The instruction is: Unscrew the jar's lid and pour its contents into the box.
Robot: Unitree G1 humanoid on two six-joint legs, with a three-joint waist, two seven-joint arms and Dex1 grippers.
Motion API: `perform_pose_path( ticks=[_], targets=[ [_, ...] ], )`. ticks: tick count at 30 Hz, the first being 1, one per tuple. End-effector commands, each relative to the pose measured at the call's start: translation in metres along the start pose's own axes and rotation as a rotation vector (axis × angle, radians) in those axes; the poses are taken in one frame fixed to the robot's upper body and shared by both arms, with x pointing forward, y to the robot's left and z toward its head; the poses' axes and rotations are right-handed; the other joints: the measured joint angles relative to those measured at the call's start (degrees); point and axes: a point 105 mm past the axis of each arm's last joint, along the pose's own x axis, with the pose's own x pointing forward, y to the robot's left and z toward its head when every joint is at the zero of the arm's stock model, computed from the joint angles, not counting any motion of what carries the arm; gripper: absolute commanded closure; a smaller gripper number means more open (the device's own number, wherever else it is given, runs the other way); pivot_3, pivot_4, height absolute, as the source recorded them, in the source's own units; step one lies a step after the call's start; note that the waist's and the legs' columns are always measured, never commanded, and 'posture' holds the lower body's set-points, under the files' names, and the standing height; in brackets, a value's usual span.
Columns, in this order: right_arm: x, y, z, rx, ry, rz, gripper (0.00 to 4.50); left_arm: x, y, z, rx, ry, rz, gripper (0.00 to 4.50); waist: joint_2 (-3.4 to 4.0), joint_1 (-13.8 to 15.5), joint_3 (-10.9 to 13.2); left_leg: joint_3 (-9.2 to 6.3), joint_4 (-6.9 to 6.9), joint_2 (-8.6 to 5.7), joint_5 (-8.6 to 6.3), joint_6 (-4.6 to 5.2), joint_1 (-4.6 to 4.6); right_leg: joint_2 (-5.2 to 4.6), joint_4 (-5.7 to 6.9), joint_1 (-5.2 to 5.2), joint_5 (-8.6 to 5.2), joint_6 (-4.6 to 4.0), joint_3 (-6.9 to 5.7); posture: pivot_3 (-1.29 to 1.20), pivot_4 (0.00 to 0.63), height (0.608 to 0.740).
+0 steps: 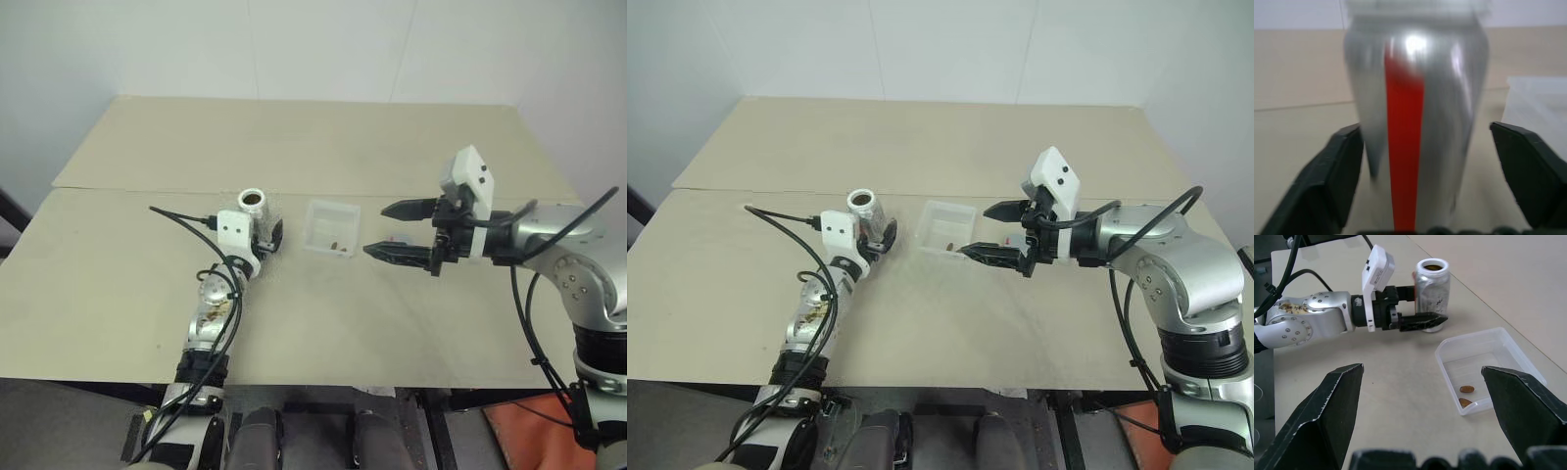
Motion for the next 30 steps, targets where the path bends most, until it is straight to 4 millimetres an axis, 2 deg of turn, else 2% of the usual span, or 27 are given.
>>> perform_pose_path(
  ticks=[1, 8, 11, 16, 19, 21, 26, 30],
  targets=[
    [-0.006, 0.002, 0.011, -0.051, -0.032, -0.004, 0.0, -0.002, -0.003, 0.013, 0.032, -0.05, -0.017, 0.04, 0.0, 0.02, 0.0, 0.0, 0.0, 0.0, 0.0, 0.0, 0.0, 0.0, 0.0, 0.0, 0.0, 0.0, 0.0, 0.0, 0.15, 0.74],
    [-0.005, 0.002, 0.01, -0.048, -0.025, 0.001, 0.0, -0.015, 0.003, 0.016, 0.087, -0.029, -0.041, 0.04, 0.0, -0.07, 0.0, -0.02, -0.02, 0.0, 0.0, 0.0, 0.0, 0.0, -0.04, 0.01, 0.0, 0.0, 0.0, 0.0, 0.15, 0.74],
    [-0.005, 0.002, 0.007, -0.046, -0.017, 0.001, 0.0, -0.036, -0.001, 0.022, 0.135, -0.029, -0.156, 0.04, 0.01, -0.47, -0.01, -0.05, -0.07, 0.03, 0.0, 0.0, 0.02, 0.0, -0.04, -0.02, 0.0, 0.0, 0.05, 0.0, 0.15, 0.74],
    [-0.007, -0.003, 0.001, -0.046, 0.004, -0.015, 0.0, -0.078, -0.007, 0.042, 0.191, 0.02, -0.455, 0.04, 0.03, -0.73, -0.01, -0.04, -0.09, 0.11, 0.0, -0.01, 0.08, 0.03, -0.04, -0.01, 0.01, -0.03, 0.05, 0.0, 0.15, 0.74],
    [-0.01, -0.005, 0.0, -0.049, 0.008, -0.023, 0.0, -0.099, 0.007, 0.066, 0.253, 0.065, -0.594, 0.04, 0.03, -0.78, -0.01, -0.01, -0.1, 0.13, 0.0, -0.01, 0.18, 0.02, -0.07, 0.08, 0.01, -0.03, 0.04, 0.0, 0.15, 0.74],
    [-0.012, -0.005, -0.001, -0.058, 0.011, -0.023, 0.0, -0.111, 0.021, 0.09, 0.294, 0.064, -0.683, 0.04, 0.03, -0.91, -0.01, 0.01, -0.12, 0.14, 0.0, 0.0, 0.21, 0.03, -0.06, 0.06, 0.01, -0.04, 0.06, 0.0, 0.15, 0.74],
    [-0.018, -0.003, -0.001, -0.093, 0.012, -0.008, 0.0, -0.132, 0.038, 0.13, 0.312, 0.085, -0.855, 0.04, 0.04, -1.02, -0.01, 0.17, -0.15, 0.15, 0.0, 0.0, 0.24, 0.05, -0.15, 0.09, 0.0, -0.04, 0.05, 0.0, 0.15, 0.74],
    [-0.023, -0.003, -0.001, -0.115, 0.014, -0.004, 0.0, -0.136, 0.043, 0.155, 0.305, 0.069, -0.905, 0.04, 0.04, -1.07, 0.0, 0.34, -0.19, 0.17, 0.0, 0.0, 0.24, 0.06, -0.17, 0.06, 0.0, -0.04, 0.05, 0.0, 0.15, 0.74]
  ],
)
